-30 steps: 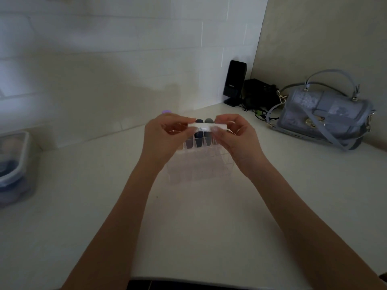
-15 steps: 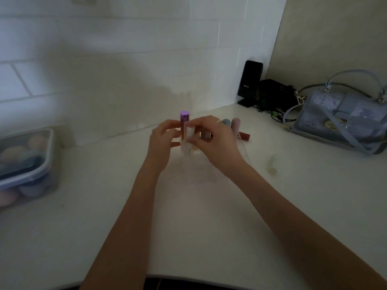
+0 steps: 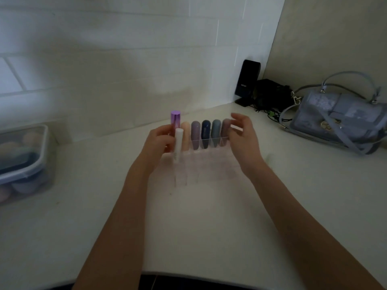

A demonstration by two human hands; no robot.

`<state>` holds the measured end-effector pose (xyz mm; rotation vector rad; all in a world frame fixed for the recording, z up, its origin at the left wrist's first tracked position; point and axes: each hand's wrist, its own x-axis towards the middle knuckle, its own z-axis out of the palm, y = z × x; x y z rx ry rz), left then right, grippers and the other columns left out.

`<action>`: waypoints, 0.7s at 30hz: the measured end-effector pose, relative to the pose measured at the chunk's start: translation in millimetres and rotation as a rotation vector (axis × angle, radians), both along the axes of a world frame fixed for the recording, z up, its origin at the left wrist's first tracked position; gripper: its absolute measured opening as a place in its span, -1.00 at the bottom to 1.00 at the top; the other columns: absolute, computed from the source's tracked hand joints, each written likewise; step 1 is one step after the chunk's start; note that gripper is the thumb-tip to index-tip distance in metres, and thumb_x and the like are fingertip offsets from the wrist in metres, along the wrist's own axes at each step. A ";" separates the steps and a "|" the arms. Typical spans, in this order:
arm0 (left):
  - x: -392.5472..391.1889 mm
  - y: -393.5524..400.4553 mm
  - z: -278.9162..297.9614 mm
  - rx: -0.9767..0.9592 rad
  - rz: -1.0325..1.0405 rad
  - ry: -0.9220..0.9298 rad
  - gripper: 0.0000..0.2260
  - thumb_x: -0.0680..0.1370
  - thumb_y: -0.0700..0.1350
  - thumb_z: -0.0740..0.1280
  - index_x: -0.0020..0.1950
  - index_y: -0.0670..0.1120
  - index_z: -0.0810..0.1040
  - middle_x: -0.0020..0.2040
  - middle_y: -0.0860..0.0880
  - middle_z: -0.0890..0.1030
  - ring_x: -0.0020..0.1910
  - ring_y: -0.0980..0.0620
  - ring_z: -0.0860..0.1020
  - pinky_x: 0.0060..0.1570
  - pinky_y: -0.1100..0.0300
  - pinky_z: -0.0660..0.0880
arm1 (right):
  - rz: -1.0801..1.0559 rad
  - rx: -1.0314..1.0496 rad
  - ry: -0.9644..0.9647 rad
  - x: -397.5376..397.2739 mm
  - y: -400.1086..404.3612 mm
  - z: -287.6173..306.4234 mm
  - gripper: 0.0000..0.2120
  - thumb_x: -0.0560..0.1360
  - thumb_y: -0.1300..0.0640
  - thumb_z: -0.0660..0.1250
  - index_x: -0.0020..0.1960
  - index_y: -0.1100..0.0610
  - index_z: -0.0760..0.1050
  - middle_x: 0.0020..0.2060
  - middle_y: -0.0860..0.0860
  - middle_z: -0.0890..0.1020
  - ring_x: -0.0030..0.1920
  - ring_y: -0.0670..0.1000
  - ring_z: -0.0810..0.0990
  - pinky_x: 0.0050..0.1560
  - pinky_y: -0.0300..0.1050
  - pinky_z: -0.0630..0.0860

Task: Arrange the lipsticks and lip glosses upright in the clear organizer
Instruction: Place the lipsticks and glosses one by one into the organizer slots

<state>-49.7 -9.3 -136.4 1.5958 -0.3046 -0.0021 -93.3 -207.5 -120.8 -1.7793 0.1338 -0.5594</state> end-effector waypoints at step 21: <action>16.6 45.1 -2.6 -0.663 0.348 0.350 -0.90 0.25 -0.10 0.23 -0.36 -0.13 0.45 -0.35 -0.09 0.45 -0.37 -0.04 0.46 -0.31 0.17 0.34 | -0.089 -0.254 0.102 29.6 -23.3 -19.1 -0.74 0.55 0.28 0.19 0.16 0.18 0.56 0.10 0.11 0.63 0.10 0.02 0.59 0.11 -0.30 0.43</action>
